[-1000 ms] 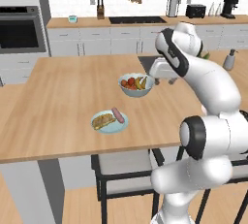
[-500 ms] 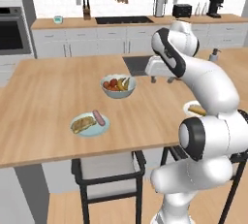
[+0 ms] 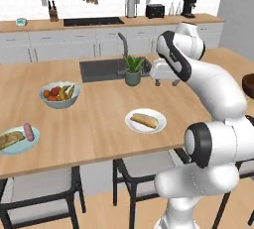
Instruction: Place one bun and one sausage from the bowl on each plate.
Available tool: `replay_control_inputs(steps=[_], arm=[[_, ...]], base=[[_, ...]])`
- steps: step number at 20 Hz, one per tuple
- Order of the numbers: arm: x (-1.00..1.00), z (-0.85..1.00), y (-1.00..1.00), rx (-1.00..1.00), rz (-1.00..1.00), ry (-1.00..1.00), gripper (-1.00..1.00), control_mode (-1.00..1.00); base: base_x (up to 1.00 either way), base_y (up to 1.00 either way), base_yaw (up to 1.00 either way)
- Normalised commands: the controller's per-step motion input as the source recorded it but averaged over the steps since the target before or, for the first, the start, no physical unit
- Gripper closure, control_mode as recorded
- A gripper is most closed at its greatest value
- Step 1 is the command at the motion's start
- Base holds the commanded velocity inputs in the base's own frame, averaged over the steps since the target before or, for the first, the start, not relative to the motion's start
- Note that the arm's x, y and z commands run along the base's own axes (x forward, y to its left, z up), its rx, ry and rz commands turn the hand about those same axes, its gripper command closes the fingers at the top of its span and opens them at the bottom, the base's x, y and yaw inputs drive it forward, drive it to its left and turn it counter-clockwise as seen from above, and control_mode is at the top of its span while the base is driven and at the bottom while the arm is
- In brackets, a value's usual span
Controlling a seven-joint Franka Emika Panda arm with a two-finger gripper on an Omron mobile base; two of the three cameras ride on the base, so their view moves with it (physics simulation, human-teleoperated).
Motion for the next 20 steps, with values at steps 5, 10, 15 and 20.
replay_control_inputs(steps=[5, 10, 15, 20], arm=[[0.0, 0.0, 0.0, 0.0, 0.0, 0.0, -1.0, 1.0], [0.0, 0.0, 0.0, 0.0, 0.0, 0.0, -1.0, 1.0], [0.0, 0.0, 0.0, 0.0, 0.0, 0.0, -1.0, 1.0], [0.0, 0.0, 0.0, 0.0, 0.0, 0.0, -1.0, 1.0]], base=[[0.0, -1.0, -0.12], [0.0, -1.0, -0.09], [0.0, -1.0, -0.07], [0.0, -1.0, -0.08]])
